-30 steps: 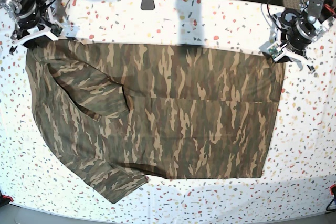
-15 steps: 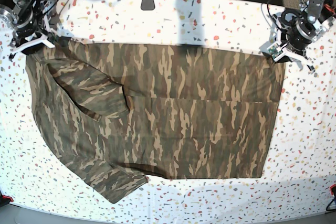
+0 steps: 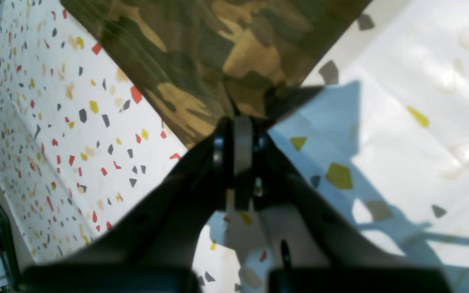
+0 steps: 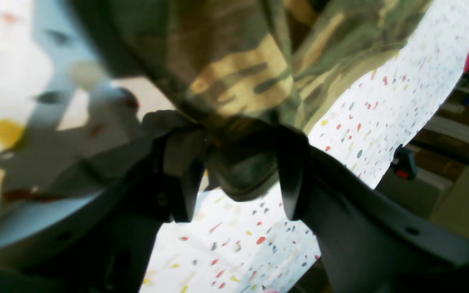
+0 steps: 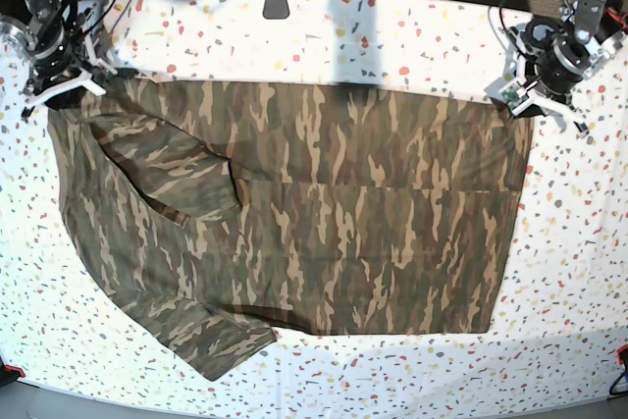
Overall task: Fold the T-shirt properly
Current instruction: 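Pull the collar edge toward the robot with both grippers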
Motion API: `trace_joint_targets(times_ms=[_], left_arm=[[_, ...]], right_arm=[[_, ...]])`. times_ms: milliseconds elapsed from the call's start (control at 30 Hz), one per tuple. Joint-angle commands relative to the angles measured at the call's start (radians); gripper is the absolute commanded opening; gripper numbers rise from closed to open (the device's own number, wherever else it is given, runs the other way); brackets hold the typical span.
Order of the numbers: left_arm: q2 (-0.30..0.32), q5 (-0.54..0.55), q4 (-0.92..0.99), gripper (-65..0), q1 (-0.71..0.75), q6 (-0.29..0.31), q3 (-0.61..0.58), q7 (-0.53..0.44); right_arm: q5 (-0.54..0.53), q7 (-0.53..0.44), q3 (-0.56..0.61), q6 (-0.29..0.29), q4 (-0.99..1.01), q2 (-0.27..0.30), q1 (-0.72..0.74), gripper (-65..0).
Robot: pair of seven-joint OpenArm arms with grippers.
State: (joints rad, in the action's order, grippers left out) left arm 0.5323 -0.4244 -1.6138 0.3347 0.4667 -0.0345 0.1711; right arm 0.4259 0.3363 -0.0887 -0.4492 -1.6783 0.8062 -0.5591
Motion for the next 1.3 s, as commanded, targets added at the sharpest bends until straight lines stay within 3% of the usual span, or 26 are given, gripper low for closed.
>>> trace_joint_targets(times_ms=[0,67,133,267,300,400,467,567,633,800,933,1133,1267], left_arm=[[0.017,0.007,-0.012,-65.0,-0.002,-0.011,0.006,-0.008],[0.017,0.006,-0.012,-65.0,-0.002,-0.011,0.006,-0.007],[0.017,0.006,-0.012,-65.0,-0.002,-0.011,0.006,-0.008],[0.017,0.007,-0.012,-65.0,-0.001,-0.011,0.006,-0.007],[0.018,0.007,-0.013,-65.0,0.003,-0.011,0.008,-0.008],[0.024,0.007,-0.05,-65.0,0.035,-0.012,0.01,-0.008],[0.046,0.01,-0.098,-65.0,0.073,-0.016,0.01,-0.008],[0.091,0.043,-0.17,-65.0,0.144,-0.095,0.01,-0.006],[0.116,0.071,-0.203,-65.0,0.182,-0.154,0.01,0.018],[0.128,0.069,-0.235,-65.0,0.247,-0.207,0.01,0.101],[0.128,0.066,-0.235,-65.0,0.315,-0.22,0.01,0.105],[0.128,0.008,-0.235,-65.0,0.419,-0.35,0.01,0.105],[0.128,-0.005,-0.235,-65.0,0.465,-0.371,0.01,0.105]], right_arm=[[0.008,0.0,-0.009,0.013,0.004,0.019,0.011,-34.2],[0.008,0.001,-0.009,0.011,0.016,0.019,0.013,-34.5],[0.008,0.001,-0.009,0.001,0.016,0.018,0.013,-39.1],[-0.026,0.006,-0.009,0.007,0.016,0.017,0.013,-63.1],[-0.06,0.026,-0.009,0.024,0.016,0.016,0.012,-65.0],[-0.188,0.091,-0.009,0.129,0.016,0.018,-0.008,-65.0],[-0.206,0.089,-0.01,0.155,0.015,0.019,-0.04,-65.0],[-0.206,0.078,-0.01,0.19,0.006,0.019,-0.106,-65.0],[-0.206,0.061,-0.01,0.243,-0.002,0.019,-0.158,-65.0],[-0.194,0.026,-0.01,0.354,-0.051,0.019,-0.278,-65.0],[-0.195,0.026,-0.01,0.383,-0.092,0.018,-0.33,-65.0],[-0.195,0.027,-0.01,0.383,-0.132,0.016,-0.378,-65.0],[-0.188,0.026,-0.01,0.383,-0.157,-0.015,-0.392,-65.0]])
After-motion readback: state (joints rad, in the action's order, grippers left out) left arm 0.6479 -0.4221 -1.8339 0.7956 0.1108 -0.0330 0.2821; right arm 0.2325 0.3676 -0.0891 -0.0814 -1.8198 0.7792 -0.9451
